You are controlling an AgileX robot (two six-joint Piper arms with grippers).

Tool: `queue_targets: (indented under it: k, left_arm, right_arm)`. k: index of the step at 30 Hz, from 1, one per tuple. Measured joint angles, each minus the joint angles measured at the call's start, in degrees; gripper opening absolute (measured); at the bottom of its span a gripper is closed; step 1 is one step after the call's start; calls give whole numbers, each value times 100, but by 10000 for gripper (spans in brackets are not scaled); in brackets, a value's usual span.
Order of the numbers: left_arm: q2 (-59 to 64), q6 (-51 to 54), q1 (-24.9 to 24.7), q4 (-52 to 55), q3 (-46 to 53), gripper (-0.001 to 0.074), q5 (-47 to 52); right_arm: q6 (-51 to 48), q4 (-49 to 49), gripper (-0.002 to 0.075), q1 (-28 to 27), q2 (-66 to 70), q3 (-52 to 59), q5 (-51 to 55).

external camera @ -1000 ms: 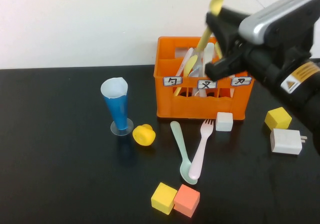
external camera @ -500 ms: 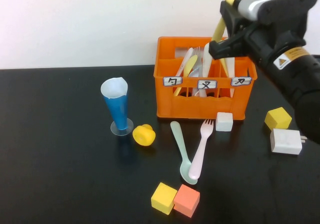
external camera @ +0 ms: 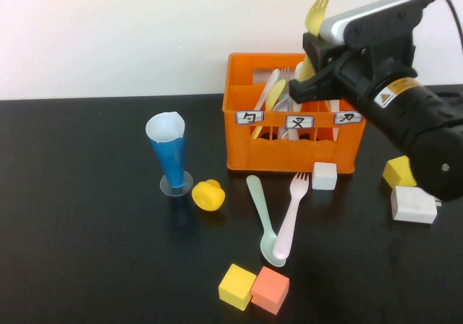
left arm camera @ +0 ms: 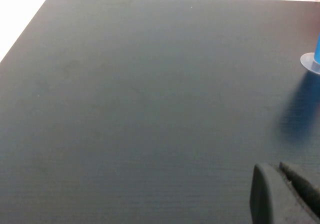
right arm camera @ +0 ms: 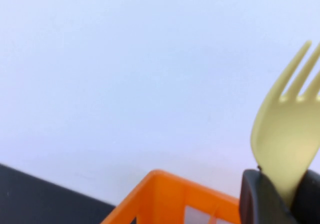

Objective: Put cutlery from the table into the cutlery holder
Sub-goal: Place the fork on the box

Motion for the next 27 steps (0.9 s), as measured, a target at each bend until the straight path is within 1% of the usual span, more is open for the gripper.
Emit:
queue_targets:
  k: [9, 16, 22, 23, 25, 27]
  left_arm:
    - [0, 0, 0, 0, 0, -1, 8]
    - [0, 0, 0, 0, 0, -1, 8]
    - [0, 0, 0, 0, 0, -1, 8]
    - [0, 0, 0, 0, 0, -1, 8]
    - [0, 0, 0, 0, 0, -1, 8]
    - [0, 0, 0, 0, 0, -1, 8]
  right_arm:
    - [49, 9, 125, -86, -482, -9, 303]
    - [382, -100, 124, -86, -150, -9, 379]
    - [444, -232, 130, -86, 220, -9, 366]
    - [457, -248, 147, -86, 243, -9, 376]
    - [466, -263, 209, -86, 278, -9, 406]
    - [471, -275, 300, -86, 282, -9, 462]
